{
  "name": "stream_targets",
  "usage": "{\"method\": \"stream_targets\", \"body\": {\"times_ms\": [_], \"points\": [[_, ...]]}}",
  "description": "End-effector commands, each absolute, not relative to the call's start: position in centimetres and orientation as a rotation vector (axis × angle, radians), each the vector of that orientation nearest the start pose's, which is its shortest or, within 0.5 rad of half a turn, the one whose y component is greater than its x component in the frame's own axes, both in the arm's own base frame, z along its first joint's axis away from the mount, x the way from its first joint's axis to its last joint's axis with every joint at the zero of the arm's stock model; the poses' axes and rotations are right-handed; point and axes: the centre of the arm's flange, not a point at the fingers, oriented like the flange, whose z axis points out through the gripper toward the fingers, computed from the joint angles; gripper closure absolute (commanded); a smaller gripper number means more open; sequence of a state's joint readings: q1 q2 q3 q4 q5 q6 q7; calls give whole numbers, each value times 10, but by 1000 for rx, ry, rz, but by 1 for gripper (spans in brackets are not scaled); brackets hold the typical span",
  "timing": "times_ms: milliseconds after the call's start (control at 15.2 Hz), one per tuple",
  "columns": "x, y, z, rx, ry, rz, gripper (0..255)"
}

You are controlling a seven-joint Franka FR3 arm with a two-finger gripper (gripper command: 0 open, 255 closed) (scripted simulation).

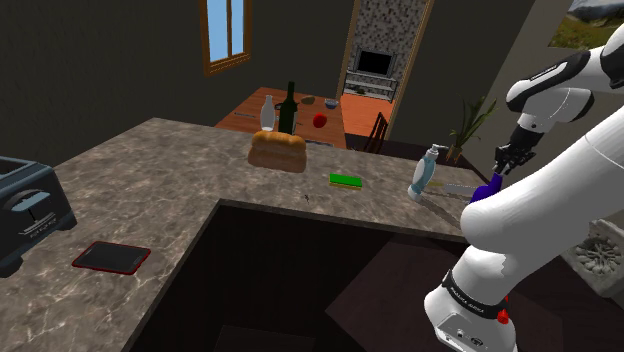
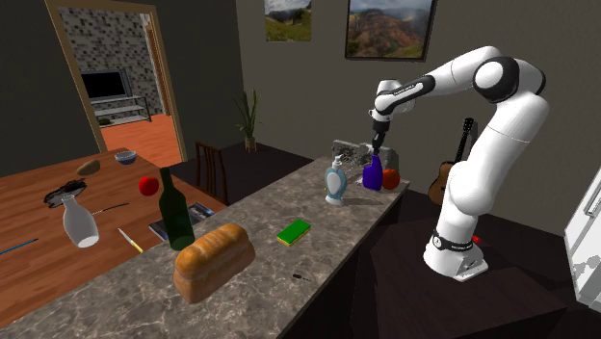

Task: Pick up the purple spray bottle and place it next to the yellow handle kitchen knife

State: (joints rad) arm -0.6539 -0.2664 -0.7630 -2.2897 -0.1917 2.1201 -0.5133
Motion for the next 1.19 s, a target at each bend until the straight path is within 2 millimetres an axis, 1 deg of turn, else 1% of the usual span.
{"method": "stream_targets", "body": {"times_ms": [0,66,396,594,660,1122], "points": [[56,-482,431,-2915,1216,-54,255],[56,-482,431,-2915,1216,-54,0],[56,-482,431,-2915,1216,-54,0],[55,-481,471,-2915,1216,-54,0],[55,-481,481,-2915,1216,-54,0],[55,-481,481,-2915,1216,-54,0]]}}
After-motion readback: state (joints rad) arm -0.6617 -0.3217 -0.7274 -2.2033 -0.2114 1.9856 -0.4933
